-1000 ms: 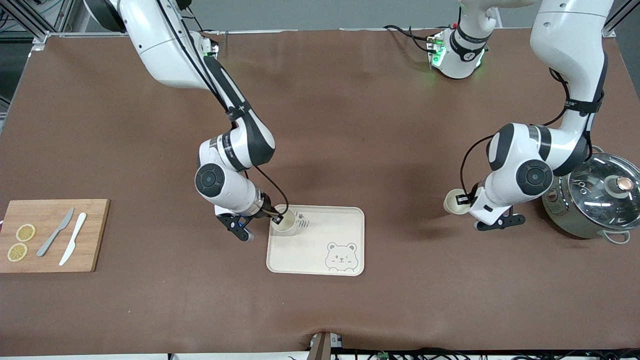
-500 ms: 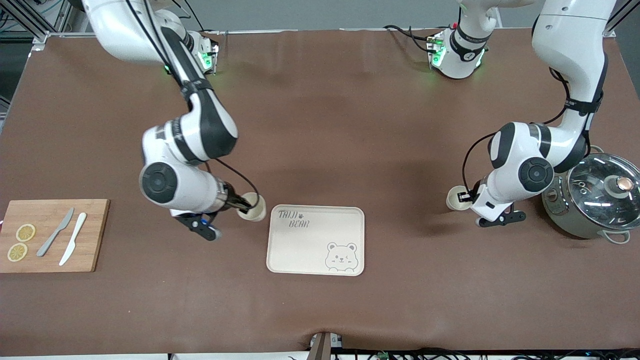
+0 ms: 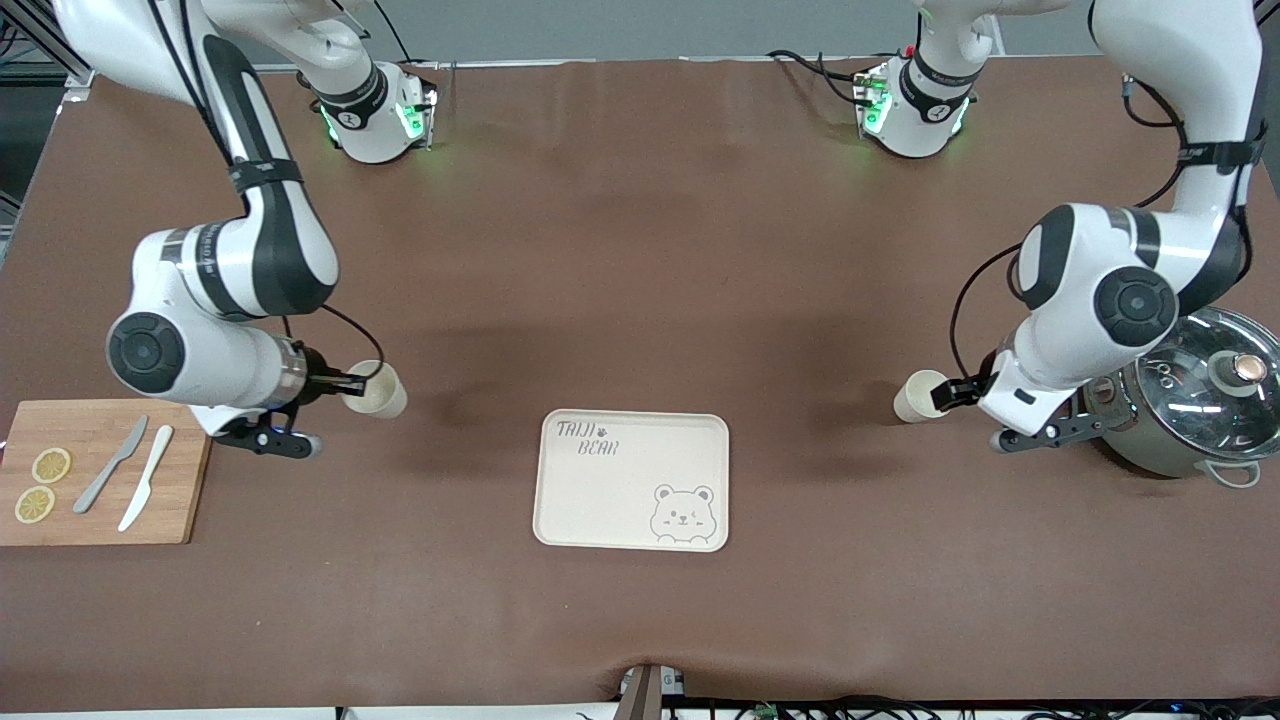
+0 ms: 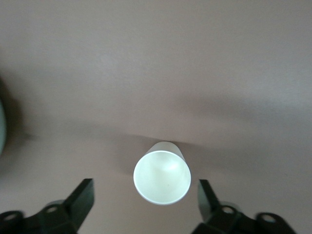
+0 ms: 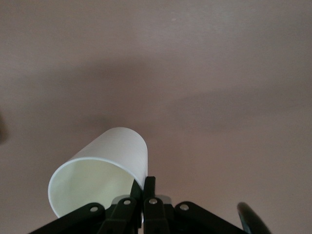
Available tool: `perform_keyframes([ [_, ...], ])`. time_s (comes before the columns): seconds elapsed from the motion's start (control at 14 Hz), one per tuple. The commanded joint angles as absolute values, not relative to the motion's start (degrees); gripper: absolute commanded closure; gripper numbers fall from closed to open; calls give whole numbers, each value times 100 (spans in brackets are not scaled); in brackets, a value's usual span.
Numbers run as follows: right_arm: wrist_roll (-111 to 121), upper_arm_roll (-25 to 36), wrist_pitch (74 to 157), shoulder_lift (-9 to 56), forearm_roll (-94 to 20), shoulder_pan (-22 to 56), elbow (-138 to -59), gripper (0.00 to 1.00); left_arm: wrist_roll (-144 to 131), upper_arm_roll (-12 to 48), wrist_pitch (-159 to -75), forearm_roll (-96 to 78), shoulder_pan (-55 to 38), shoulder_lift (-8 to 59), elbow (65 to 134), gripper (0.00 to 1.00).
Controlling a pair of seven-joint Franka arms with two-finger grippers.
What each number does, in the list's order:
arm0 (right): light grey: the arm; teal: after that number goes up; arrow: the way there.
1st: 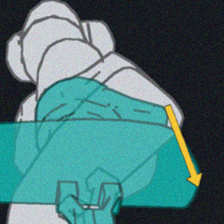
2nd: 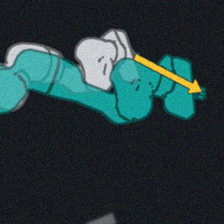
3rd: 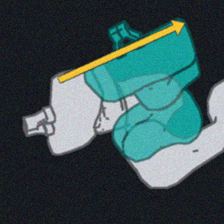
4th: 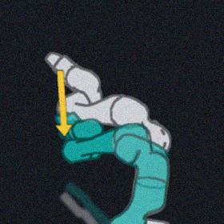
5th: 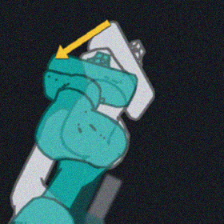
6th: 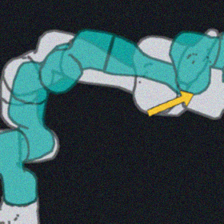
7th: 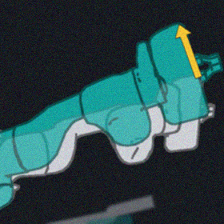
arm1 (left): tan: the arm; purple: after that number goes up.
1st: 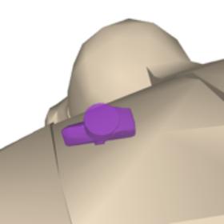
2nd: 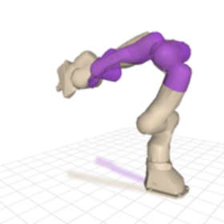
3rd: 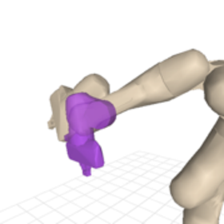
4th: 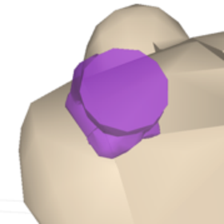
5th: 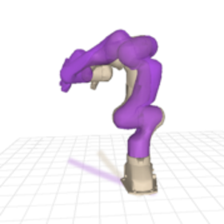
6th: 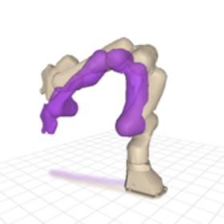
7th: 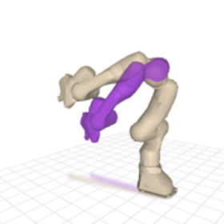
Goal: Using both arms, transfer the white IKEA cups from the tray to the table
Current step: 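Lower the cup with the left gripper while the right gripper carries another, then set the cup down with the right gripper while the left gripper rises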
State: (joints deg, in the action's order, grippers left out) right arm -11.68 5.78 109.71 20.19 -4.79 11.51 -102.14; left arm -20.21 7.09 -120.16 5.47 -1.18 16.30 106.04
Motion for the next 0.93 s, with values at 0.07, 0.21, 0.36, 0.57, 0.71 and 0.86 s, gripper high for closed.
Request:
perform_keyframes([
  [0.07,94,466,11793,1617,-316,362,-11336,100,-2022,747,-11260,650,-105,1521,9968,0],
  [0.21,586,457,12241,1643,-316,46,-11670,100,-2039,747,-11119,598,-105,1512,9661,0],
  [0.36,1000,457,12480,1687,-316,-227,-11795,100,-2039,756,-10969,598,-105,1503,9388,0],
  [0.57,1090,466,12489,1845,-299,-456,-11804,100,-2048,765,-10715,563,-132,1380,9115,0],
  [0.71,1107,466,12498,1959,-273,-579,-11804,100,-2065,870,-10661,440,-106,1301,9105,0],
  [0.86,1099,466,12638,2117,-246,-606,-11830,100,-2083,879,-10626,299,-97,1222,9105,0],
])
